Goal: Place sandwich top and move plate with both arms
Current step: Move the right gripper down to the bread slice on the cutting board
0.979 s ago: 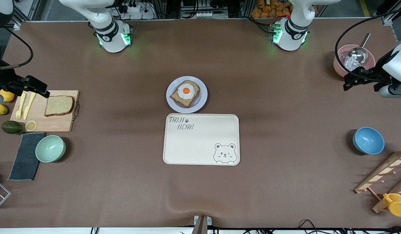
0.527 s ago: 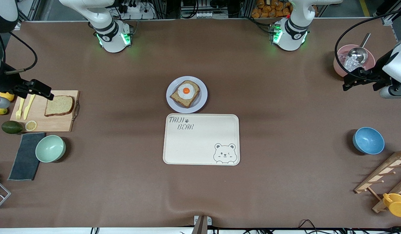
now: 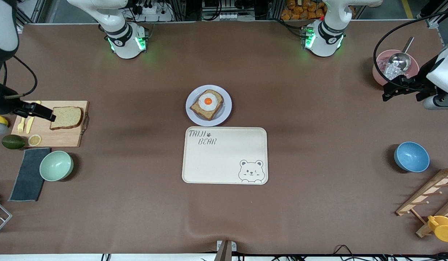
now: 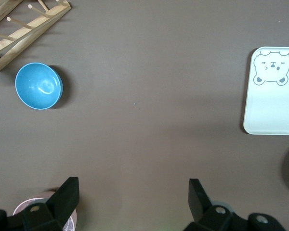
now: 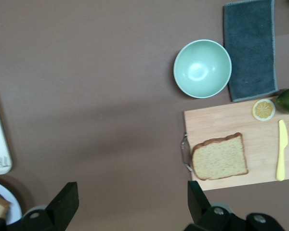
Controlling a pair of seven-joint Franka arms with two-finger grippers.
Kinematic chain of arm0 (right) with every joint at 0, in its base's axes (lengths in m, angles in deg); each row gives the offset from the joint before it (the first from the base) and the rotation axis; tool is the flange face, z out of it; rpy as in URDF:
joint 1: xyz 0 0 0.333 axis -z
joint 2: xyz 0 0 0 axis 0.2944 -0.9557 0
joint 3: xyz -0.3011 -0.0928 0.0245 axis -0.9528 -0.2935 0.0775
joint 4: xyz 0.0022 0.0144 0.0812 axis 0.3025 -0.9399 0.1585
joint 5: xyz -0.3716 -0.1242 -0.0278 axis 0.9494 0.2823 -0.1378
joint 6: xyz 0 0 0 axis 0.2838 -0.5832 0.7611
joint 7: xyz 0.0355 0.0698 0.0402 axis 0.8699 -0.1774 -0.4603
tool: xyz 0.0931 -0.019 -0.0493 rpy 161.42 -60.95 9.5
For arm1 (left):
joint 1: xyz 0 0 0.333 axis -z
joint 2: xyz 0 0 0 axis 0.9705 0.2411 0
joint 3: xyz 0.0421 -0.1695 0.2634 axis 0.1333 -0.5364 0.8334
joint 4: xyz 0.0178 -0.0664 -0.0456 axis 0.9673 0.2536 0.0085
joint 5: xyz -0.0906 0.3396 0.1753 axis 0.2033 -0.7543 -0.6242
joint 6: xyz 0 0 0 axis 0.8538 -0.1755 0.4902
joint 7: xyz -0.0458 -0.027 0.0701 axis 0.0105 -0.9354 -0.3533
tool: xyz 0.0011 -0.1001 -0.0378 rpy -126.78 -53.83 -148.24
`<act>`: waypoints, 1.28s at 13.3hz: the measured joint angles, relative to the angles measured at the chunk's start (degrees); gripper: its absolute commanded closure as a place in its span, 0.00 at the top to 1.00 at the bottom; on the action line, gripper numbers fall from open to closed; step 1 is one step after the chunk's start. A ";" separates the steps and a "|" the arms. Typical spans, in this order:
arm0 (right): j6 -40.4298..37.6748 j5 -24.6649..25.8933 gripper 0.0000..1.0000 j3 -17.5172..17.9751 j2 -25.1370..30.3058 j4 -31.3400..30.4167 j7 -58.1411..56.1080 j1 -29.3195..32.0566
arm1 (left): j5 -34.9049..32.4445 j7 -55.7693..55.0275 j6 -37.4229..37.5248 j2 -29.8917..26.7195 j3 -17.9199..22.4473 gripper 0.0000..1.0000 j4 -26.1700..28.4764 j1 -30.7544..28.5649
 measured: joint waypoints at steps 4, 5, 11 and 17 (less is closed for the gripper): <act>1.63 -0.06 1.00 -0.19 -3.62 -0.19 -8.29 6.61 | 0.00 0.00 0.00 -0.01 0.01 1.00 -0.03 0.00; 2.17 -0.07 1.00 -0.20 -4.21 -0.79 -10.16 7.88 | 0.00 0.00 0.00 -0.02 0.01 1.00 -0.03 0.00; 5.20 -1.65 1.00 -0.19 -4.60 -5.96 -21.37 13.14 | 0.00 0.00 0.00 -0.02 0.03 1.00 -0.04 -0.01; 9.17 -2.45 1.00 -0.20 -4.64 -10.20 -26.68 17.50 | 0.00 -0.01 0.00 -0.01 0.06 1.00 -0.04 -0.04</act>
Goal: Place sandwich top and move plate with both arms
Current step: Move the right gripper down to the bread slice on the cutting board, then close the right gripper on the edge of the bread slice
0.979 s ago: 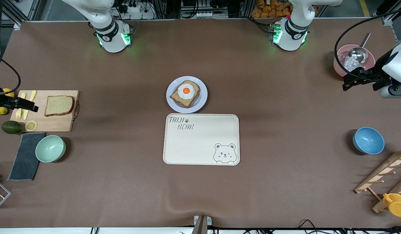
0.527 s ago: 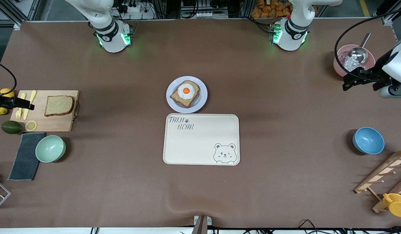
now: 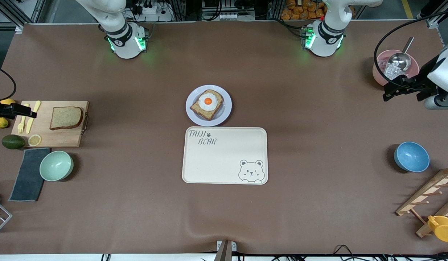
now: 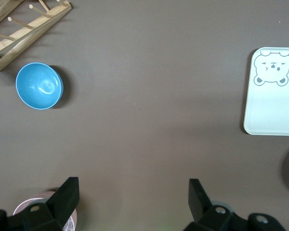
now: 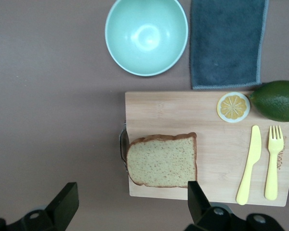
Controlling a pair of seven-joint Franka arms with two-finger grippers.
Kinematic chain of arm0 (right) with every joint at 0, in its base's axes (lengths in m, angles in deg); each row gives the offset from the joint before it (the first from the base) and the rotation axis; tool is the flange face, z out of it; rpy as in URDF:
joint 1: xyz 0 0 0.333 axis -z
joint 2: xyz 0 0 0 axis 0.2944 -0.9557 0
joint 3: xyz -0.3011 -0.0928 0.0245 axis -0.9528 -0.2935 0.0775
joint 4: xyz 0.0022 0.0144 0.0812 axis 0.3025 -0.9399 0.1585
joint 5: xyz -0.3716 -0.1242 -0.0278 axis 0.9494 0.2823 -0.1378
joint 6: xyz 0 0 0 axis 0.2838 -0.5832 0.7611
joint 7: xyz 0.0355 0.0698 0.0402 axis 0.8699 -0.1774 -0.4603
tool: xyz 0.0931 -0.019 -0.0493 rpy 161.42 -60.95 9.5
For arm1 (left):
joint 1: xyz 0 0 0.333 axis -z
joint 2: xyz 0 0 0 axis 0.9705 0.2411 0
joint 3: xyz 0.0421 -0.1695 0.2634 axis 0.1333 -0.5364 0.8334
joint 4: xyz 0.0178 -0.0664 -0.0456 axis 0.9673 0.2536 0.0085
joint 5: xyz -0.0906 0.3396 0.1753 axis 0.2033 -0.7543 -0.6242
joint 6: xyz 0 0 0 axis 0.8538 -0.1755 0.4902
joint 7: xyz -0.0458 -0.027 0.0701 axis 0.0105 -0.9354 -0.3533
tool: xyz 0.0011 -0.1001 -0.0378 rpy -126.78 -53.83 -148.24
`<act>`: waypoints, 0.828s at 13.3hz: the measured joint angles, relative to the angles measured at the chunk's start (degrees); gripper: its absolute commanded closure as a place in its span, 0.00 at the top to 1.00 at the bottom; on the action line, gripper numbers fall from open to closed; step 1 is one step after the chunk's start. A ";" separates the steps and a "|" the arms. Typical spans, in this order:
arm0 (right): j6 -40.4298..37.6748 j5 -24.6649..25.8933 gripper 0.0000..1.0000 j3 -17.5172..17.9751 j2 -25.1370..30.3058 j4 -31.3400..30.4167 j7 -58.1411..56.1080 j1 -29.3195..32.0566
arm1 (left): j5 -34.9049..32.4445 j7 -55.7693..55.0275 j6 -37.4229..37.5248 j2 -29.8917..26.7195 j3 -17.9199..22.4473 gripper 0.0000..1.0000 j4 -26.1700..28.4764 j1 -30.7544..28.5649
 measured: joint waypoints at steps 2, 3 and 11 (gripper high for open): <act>1.66 -0.37 1.00 -0.01 -0.28 -1.79 -2.06 1.07 | 0.00 0.00 0.00 0.00 0.00 1.00 0.00 0.00; 3.28 -0.82 1.00 0.00 -0.66 -2.85 -3.76 1.61 | 0.00 0.00 0.00 0.00 0.00 1.00 0.00 0.00; 9.58 -1.75 1.00 -0.01 -8.14 -4.79 -13.13 5.76 | 0.00 0.00 0.00 0.00 0.04 1.00 0.00 -0.04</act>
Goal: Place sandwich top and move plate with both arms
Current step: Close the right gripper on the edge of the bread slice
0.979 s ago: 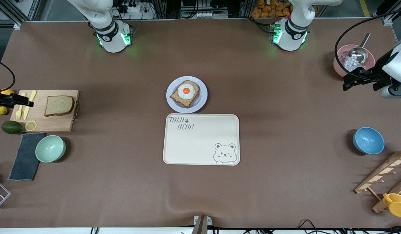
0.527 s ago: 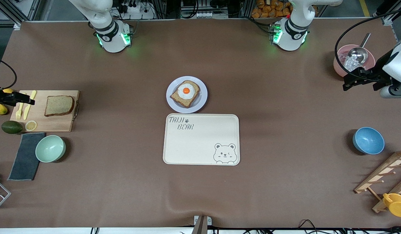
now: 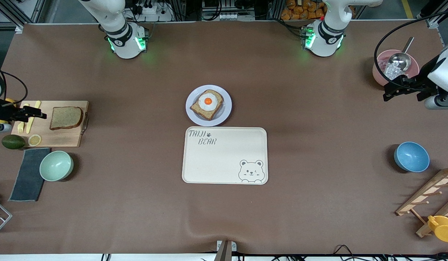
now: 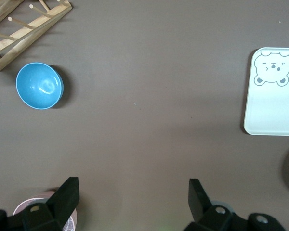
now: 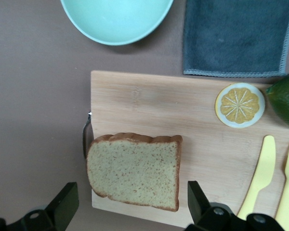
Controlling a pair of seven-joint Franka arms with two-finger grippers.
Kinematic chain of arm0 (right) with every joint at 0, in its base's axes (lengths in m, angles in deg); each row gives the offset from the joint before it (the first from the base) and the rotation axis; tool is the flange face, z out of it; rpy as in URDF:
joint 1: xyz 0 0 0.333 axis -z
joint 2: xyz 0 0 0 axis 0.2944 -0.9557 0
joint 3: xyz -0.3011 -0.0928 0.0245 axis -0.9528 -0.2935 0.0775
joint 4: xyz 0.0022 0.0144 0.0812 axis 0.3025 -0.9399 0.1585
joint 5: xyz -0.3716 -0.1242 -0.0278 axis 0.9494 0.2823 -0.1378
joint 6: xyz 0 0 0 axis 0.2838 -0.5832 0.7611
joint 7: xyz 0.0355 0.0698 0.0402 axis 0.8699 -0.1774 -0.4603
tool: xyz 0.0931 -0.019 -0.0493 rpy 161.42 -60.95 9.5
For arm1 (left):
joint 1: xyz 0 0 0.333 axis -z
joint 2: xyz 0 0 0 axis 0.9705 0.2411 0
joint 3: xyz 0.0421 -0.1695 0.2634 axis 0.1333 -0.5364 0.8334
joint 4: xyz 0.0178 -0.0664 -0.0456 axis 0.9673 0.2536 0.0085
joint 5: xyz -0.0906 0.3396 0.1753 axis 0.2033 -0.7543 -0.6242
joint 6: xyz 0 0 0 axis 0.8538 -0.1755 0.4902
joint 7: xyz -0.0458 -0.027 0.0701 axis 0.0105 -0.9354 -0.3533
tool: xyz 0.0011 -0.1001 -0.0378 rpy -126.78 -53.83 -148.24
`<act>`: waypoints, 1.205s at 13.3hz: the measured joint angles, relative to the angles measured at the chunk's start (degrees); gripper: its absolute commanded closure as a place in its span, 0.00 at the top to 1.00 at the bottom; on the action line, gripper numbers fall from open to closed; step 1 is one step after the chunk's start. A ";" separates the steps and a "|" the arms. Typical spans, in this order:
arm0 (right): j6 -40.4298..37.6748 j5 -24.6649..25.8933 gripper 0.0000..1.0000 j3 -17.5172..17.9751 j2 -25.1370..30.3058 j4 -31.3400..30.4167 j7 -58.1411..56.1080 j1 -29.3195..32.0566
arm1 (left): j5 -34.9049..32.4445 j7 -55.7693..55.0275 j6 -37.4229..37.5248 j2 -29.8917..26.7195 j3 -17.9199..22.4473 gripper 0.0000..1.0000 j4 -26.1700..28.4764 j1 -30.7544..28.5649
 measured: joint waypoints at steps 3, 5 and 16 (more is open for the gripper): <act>1.44 -1.20 0.84 -0.01 -2.87 -0.09 -3.43 1.70 | 0.00 0.00 0.00 0.00 0.01 1.00 0.00 -0.02; 1.66 -1.55 0.83 -0.02 -4.61 -0.26 -5.17 2.95 | 0.00 0.00 0.00 0.00 0.00 1.00 0.00 -0.02; 6.41 -4.67 0.68 -0.01 -9.66 -1.21 -11.88 4.73 | 0.00 0.00 0.00 0.00 0.03 1.00 0.01 -0.27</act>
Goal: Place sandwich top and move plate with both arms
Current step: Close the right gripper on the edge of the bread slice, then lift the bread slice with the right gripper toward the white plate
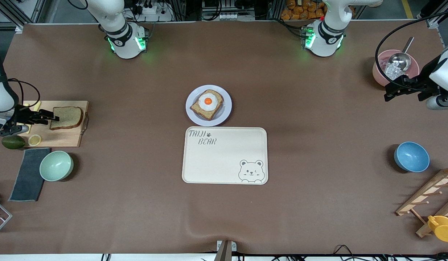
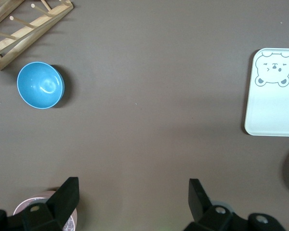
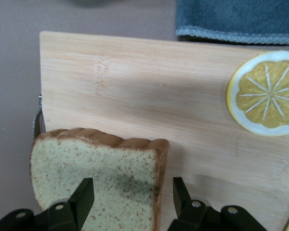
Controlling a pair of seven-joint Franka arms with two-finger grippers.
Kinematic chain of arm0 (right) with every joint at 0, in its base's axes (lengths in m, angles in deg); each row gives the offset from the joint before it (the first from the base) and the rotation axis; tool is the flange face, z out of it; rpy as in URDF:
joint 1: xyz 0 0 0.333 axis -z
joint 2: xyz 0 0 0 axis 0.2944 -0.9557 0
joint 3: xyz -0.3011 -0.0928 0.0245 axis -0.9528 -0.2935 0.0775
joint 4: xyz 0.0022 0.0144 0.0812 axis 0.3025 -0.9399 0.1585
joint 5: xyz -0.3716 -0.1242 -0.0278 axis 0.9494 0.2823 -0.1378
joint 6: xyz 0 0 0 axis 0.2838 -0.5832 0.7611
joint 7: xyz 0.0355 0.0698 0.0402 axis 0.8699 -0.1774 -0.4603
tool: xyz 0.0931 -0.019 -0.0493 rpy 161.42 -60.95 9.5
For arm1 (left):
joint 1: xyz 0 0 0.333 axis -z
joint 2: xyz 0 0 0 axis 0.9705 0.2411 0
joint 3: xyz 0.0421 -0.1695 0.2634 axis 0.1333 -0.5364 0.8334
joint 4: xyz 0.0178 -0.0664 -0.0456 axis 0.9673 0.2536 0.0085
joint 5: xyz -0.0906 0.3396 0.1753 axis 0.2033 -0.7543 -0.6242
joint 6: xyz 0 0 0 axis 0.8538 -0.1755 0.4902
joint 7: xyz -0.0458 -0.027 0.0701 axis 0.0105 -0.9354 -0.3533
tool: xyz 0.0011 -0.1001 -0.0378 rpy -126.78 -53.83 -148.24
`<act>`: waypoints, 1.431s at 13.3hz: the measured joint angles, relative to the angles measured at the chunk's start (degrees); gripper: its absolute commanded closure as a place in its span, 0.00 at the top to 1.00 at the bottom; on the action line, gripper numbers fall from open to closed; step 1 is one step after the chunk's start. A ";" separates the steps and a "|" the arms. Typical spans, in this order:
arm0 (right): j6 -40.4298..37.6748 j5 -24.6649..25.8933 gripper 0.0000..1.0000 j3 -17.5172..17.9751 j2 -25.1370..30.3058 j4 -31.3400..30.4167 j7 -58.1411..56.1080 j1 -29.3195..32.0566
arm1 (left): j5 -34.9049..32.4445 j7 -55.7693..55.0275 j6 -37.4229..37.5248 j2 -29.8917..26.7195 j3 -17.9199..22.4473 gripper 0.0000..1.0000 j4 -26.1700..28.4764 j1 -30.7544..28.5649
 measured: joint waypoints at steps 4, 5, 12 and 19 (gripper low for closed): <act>0.78 -0.04 0.48 0.00 -0.31 -0.25 -0.75 0.35 | 0.00 0.00 0.00 0.00 -0.03 1.00 -0.01 0.01; 1.53 -0.29 0.46 0.00 -0.48 -0.50 -1.58 0.53 | 0.00 0.00 0.00 0.00 -0.03 1.00 -0.01 0.02; 3.28 -4.42 0.00 0.04 -0.93 -1.42 -8.34 1.65 | 0.00 0.00 0.00 0.00 -0.03 1.00 0.02 0.01; 0.06 -4.44 0.00 1.34 -0.51 -0.02 -7.53 0.57 | 0.00 0.00 0.00 0.05 -0.02 1.00 0.05 -0.02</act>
